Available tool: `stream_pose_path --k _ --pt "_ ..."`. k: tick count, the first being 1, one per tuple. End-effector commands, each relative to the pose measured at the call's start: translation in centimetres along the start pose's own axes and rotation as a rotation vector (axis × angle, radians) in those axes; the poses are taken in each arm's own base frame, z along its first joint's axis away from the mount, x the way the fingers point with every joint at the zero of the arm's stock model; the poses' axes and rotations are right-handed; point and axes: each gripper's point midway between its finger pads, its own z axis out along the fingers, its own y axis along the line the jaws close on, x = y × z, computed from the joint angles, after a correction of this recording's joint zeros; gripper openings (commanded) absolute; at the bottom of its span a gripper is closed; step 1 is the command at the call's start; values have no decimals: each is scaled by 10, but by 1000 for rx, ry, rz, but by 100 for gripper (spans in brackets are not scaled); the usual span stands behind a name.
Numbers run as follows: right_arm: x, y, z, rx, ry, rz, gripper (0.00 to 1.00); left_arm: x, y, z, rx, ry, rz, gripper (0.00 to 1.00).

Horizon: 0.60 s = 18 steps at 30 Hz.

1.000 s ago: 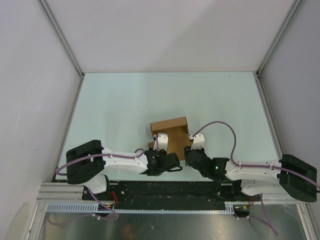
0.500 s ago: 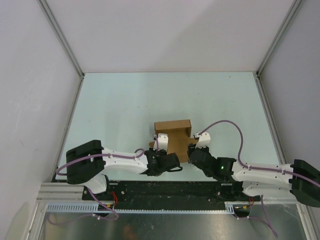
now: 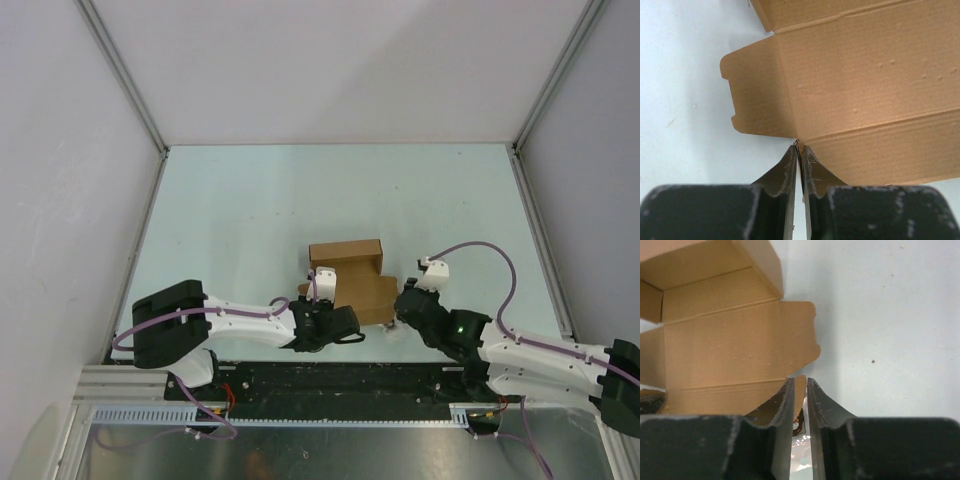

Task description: Fold the paper box

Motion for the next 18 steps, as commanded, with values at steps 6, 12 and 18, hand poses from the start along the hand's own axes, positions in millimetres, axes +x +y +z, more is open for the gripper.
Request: stream_pose_path --k 6,12,18 --pt "2 -28 8 95 61 111 0 -11 -9 -5 19 -28 -38 12" --pt "15 -25 10 89 120 85 0 -11 -11 -4 20 -26 -36 11" --pt "24 -18 13 61 158 61 0 -11 -11 -4 18 -26 -31 11"
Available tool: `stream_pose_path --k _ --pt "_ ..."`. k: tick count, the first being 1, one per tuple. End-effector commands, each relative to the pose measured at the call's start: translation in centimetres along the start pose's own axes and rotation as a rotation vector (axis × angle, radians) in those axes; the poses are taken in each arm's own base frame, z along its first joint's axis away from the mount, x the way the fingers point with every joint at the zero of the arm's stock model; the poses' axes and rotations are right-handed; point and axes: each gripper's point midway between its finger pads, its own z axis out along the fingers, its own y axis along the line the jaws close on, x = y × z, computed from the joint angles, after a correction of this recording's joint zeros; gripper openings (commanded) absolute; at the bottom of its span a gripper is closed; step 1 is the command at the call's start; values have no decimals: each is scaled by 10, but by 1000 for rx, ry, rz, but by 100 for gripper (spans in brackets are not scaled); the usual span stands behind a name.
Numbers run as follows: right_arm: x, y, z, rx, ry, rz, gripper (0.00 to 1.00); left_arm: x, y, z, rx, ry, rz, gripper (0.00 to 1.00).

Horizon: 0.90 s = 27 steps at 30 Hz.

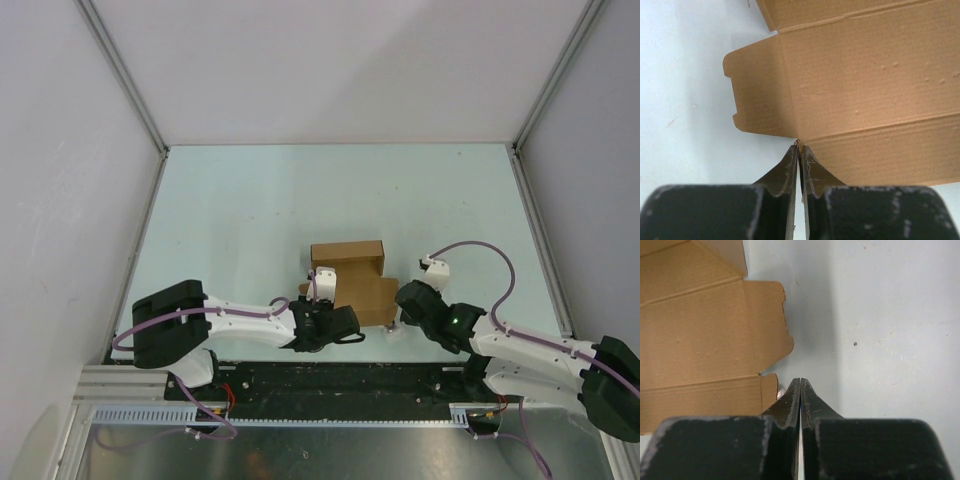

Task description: Fold the paper box

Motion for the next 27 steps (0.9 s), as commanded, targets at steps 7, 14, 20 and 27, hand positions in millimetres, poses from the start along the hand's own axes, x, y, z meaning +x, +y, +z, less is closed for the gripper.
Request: stream_pose_path --k 7,14,20,27 --pt "5 21 0 -91 39 -7 0 -10 -11 -4 18 -23 -33 10" --pt "5 34 -4 -150 36 -2 0 -10 -12 -4 20 -23 -30 10" --pt "7 42 -6 -176 38 -6 0 -10 -13 -4 18 -24 -27 10" --pt "13 56 -6 -221 45 -21 0 -11 -17 -4 22 -24 -20 10"
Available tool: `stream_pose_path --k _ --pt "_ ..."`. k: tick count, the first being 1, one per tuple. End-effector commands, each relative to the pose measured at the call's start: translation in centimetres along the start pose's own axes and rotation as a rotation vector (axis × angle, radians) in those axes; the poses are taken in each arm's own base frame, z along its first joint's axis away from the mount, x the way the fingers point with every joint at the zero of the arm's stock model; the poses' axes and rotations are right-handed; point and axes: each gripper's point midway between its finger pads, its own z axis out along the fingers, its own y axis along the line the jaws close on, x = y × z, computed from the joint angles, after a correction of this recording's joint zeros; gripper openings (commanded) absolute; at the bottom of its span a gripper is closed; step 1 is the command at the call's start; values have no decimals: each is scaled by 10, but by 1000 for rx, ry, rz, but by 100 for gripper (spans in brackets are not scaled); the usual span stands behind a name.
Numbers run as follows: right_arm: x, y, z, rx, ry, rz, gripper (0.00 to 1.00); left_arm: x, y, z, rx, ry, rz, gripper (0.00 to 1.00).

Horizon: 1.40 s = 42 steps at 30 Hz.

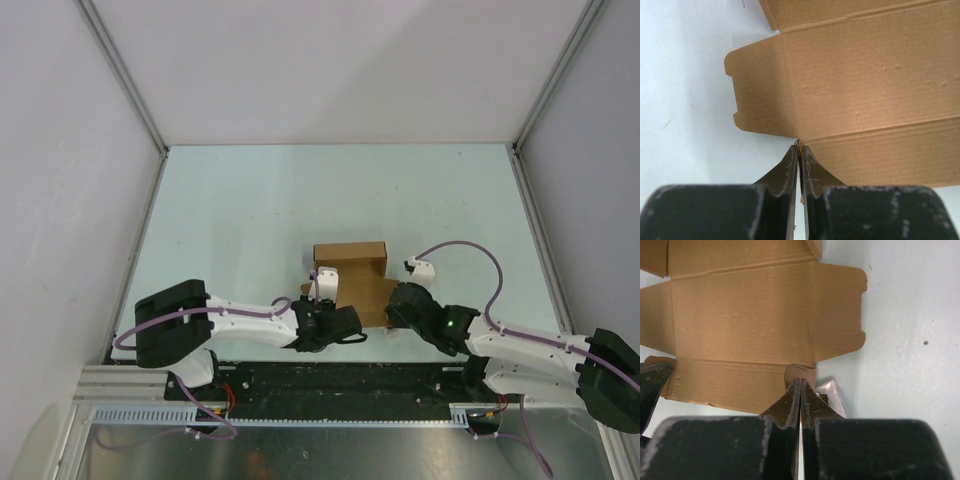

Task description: Fold the paper box

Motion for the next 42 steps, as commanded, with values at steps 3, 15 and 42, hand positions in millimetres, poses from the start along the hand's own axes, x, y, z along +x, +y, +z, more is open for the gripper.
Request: stream_pose_path --k 3,15,42 --pt "2 18 5 -53 -2 -4 0 -10 -14 -4 22 -24 -21 10" --pt "19 19 16 -49 51 -40 0 -8 -13 -4 21 -16 -15 13" --pt "18 18 15 -42 44 -56 0 -22 -33 -19 87 -40 1 38"
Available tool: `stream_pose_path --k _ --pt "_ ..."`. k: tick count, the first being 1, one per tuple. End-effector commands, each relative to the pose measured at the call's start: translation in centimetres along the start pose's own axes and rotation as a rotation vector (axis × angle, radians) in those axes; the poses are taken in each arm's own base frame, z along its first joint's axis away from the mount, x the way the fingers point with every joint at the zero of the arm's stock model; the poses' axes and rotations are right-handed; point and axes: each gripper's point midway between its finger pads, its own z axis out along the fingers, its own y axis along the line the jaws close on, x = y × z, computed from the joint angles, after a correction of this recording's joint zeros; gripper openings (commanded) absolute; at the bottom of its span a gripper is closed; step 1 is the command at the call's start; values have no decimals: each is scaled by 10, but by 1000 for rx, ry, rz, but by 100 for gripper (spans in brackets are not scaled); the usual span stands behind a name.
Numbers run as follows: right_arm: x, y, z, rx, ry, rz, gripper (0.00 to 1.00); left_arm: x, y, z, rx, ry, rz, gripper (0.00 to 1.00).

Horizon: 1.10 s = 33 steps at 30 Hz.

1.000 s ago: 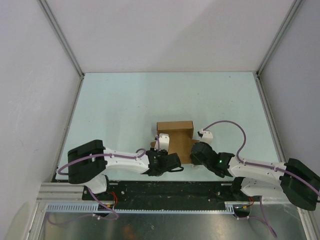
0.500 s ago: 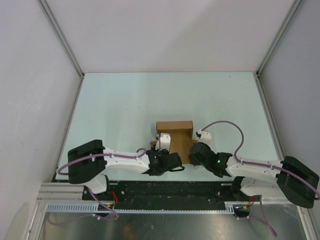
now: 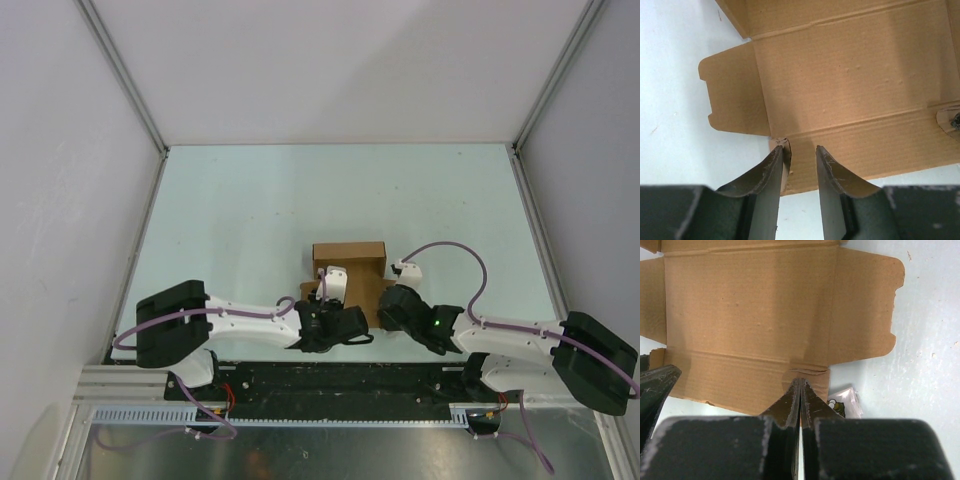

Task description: Fold the paper box

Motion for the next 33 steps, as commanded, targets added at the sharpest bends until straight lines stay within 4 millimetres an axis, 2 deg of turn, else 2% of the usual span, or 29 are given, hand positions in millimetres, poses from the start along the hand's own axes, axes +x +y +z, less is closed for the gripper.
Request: stream_pose_path --k 1,6,8,9,11,12,14,15,16,18,19,21,22,26,28,33 --pt "-8 5 -6 -25 -25 0 0 -13 -9 -9 34 -29 -22 38" --pt "-35 5 -22 -54 -96 27 1 -41 4 -31 69 -109 -94 43" --pt "-48 4 -32 -73 -135 37 6 -51 13 -39 69 -145 -116 44" --pt "-54 -1 -34 -64 -146 48 9 -62 17 -48 92 -173 -154 45" --pt "-67 -4 -43 -75 -190 64 12 -66 31 -52 83 -207 -179 47" --pt "-69 -9 -45 -62 -197 65 15 -75 36 -61 106 -230 -219 51" --pt "-78 -22 -47 -28 -221 82 20 -75 51 -60 95 -241 -248 53" --pt "-78 -27 -47 -16 -212 85 27 -79 57 -63 105 -249 -278 55" --pt "-81 -36 -45 10 -215 99 31 -76 68 -56 83 -243 -296 56" --pt "-80 -43 -44 32 -199 110 39 -70 79 -52 77 -222 -330 57" --pt "-80 -47 -42 46 -195 116 40 -67 93 -46 54 -217 -363 57" --pt "-79 -57 -39 80 -182 137 45 -61 101 -40 47 -192 -391 59" --pt "-79 -60 -37 95 -178 145 46 -57 112 -35 23 -189 -409 59" --pt "-83 -81 -27 164 -168 188 47 -50 129 -26 -15 -166 -456 60" --pt "-82 -85 -21 172 -146 194 44 -48 139 -20 -42 -152 -482 59" --pt "-86 -87 -13 153 -132 214 45 -50 143 -7 -49 -134 -503 57"
